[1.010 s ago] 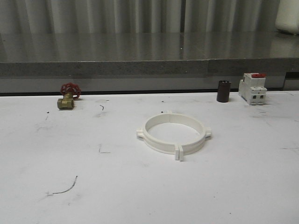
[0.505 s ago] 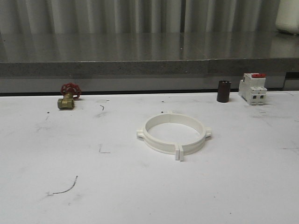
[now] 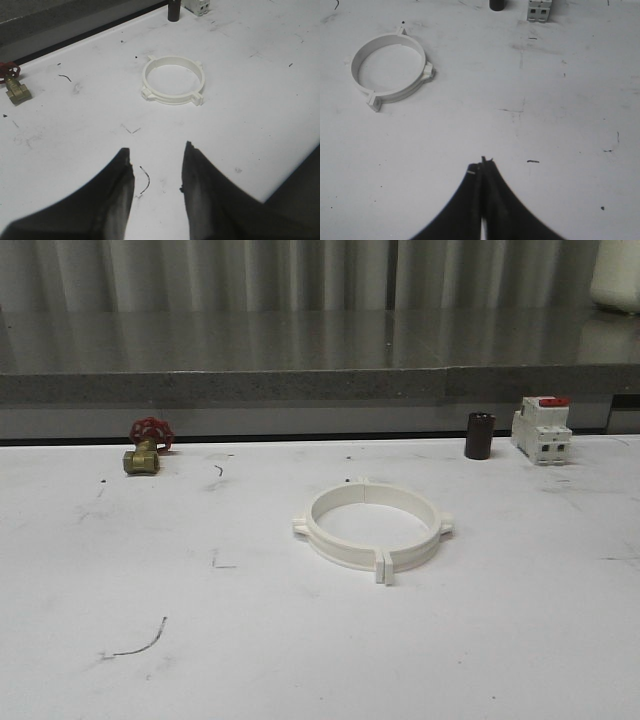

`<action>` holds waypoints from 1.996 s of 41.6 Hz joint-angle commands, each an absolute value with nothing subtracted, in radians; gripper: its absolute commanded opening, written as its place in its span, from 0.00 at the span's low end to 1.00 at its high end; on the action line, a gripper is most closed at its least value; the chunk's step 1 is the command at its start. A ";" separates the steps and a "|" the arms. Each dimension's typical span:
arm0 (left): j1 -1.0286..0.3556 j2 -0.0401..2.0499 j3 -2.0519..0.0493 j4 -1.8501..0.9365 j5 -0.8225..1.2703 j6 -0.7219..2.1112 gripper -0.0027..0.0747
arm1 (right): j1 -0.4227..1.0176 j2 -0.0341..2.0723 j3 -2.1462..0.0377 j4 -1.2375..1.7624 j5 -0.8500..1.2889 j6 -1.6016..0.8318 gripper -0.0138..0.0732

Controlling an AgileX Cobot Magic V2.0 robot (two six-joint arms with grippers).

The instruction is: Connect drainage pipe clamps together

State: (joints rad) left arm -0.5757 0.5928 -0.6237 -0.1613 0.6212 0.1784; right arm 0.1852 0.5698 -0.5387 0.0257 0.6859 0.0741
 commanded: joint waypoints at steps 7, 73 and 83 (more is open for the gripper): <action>-0.576 0.593 -0.650 -0.179 0.545 0.179 0.35 | 0.181 0.568 -0.562 0.012 0.623 0.066 0.02; -0.217 0.275 -0.430 -0.031 0.378 0.179 0.01 | 0.181 0.568 -0.562 0.012 0.623 0.066 0.02; -0.039 0.062 -0.190 -0.059 0.197 0.179 0.01 | 0.181 0.568 -0.562 0.012 0.623 0.066 0.02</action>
